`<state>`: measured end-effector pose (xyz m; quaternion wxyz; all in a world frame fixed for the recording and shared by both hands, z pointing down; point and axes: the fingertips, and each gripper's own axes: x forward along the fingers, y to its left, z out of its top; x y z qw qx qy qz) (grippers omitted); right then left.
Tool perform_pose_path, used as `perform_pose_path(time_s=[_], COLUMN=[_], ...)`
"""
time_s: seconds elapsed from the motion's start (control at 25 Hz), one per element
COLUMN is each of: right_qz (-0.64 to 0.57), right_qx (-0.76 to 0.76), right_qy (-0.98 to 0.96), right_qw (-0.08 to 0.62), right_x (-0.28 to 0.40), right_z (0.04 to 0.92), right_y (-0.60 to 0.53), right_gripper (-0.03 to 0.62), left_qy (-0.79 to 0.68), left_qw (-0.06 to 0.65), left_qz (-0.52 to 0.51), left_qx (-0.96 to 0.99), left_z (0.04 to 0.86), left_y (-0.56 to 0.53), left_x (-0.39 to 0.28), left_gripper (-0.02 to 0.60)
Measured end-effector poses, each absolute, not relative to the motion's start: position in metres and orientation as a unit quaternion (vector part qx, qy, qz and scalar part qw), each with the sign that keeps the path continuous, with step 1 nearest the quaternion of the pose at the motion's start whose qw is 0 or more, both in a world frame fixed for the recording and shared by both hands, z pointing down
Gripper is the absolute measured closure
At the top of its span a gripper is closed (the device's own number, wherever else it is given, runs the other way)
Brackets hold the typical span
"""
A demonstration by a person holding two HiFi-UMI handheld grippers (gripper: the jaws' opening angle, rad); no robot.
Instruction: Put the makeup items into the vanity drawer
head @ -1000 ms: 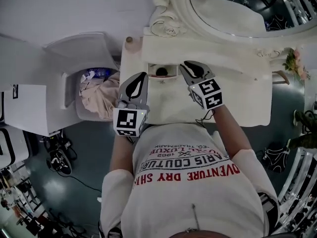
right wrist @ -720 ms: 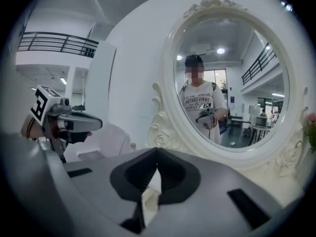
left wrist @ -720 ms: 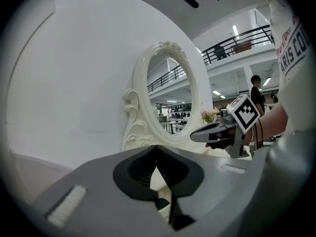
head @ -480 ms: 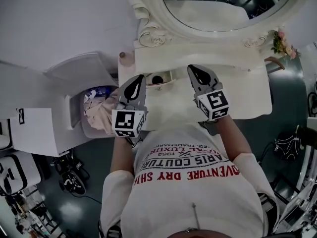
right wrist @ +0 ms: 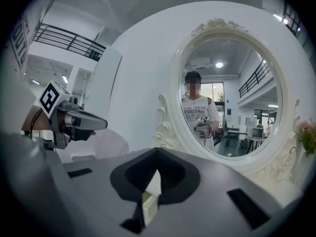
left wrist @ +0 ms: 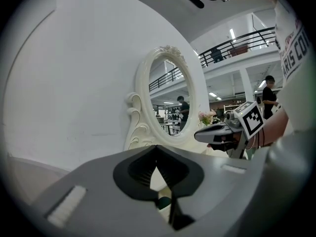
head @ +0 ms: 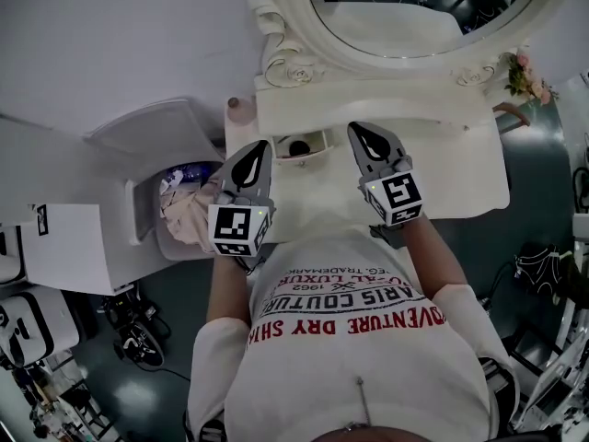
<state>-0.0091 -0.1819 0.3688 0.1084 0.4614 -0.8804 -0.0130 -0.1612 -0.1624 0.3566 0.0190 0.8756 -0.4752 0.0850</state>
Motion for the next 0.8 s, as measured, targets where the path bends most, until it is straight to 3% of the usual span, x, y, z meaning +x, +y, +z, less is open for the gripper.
perform_pose_path(time_s=[0.8], right_qz=[-0.008], right_qx=[0.475], right_qy=[-0.873], right_qw=[0.106], right_x=[-0.032], right_z=[0.372], right_y=[-0.183], right_gripper=[0.586], left_qy=[-0.483], left_qw=[0.044], left_qz=[0.066], left_qx=[0.872], left_z=[0.362], left_y=[-0.160], left_x=[-0.197], left_gripper=[0.572])
